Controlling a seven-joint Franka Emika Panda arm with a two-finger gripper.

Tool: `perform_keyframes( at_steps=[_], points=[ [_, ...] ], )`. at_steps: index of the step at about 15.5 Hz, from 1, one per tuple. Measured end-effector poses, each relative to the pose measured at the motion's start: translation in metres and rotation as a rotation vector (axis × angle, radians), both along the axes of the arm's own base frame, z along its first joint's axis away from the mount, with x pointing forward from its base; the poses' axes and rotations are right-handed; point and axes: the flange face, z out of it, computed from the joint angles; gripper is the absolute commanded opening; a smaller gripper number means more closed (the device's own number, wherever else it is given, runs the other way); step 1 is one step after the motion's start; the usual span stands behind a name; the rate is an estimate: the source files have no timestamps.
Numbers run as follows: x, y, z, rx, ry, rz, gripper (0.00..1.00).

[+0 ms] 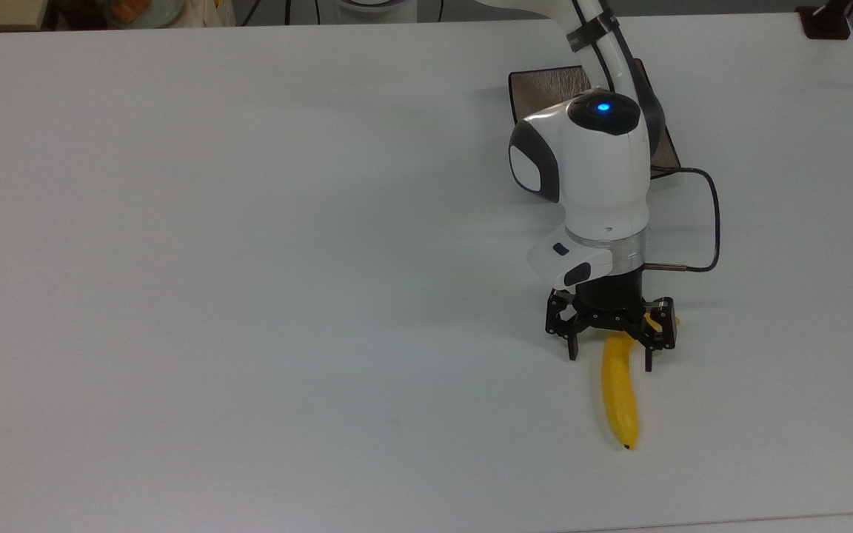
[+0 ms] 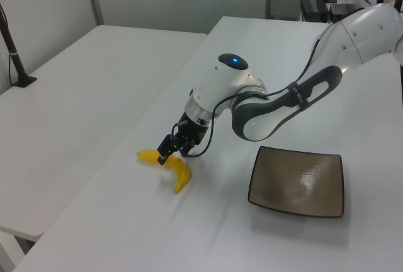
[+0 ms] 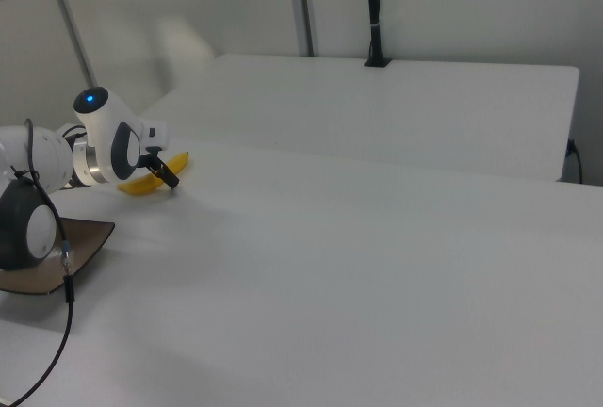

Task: Bananas placed on a ceramic plate
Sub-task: 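Close the gripper around the banana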

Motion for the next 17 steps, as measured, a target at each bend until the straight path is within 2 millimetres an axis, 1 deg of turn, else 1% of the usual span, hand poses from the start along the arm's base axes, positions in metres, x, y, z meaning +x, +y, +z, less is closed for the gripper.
perform_keyframes(
  at_steps=[2,4,5,6,7,11,17],
  points=[
    [-0.0012,0.0023,-0.0007,-0.014,-0.007,0.011,0.84],
    [-0.0020,0.0037,-0.0011,-0.026,-0.013,0.020,0.68],
    [-0.0024,0.0044,-0.0015,-0.034,-0.017,0.026,0.56],
    [-0.0029,0.0052,-0.0020,-0.041,-0.020,0.031,0.47],
    [-0.0031,0.0056,-0.0023,-0.046,-0.023,0.034,0.42],
    [-0.0033,0.0057,-0.0038,-0.049,-0.023,0.035,0.35],
    [-0.0024,0.0058,-0.0013,-0.047,-0.027,0.034,0.35]
  ],
)
